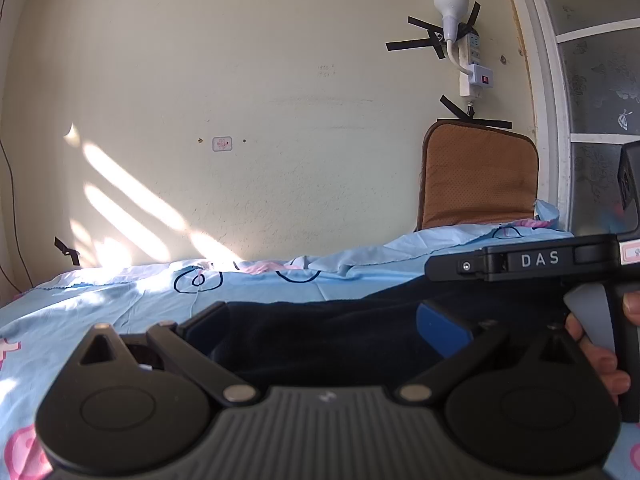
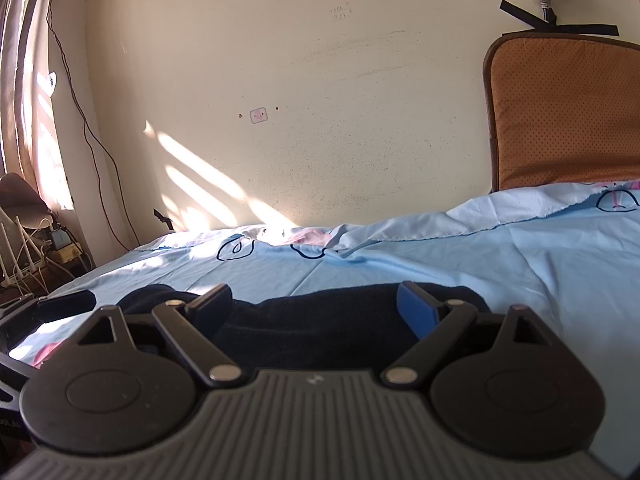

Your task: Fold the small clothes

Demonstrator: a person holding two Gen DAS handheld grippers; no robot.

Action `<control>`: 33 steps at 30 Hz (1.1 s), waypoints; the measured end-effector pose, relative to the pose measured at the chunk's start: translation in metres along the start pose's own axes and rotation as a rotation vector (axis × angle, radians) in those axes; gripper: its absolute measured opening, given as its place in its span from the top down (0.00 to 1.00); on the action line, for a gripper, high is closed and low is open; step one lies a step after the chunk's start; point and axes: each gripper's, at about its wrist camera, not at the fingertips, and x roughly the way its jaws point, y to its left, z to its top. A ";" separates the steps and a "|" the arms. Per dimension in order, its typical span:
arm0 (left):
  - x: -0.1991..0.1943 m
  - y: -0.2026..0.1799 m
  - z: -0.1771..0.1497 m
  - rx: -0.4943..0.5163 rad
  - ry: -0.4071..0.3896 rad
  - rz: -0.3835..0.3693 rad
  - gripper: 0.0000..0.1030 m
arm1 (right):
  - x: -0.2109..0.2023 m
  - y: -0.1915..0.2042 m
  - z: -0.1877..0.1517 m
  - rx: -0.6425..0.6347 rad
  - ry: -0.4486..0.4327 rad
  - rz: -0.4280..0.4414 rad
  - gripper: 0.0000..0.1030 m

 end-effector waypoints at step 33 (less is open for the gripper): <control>0.000 -0.002 0.001 -0.002 0.002 0.001 0.00 | 0.000 0.000 0.000 0.000 0.001 -0.001 0.11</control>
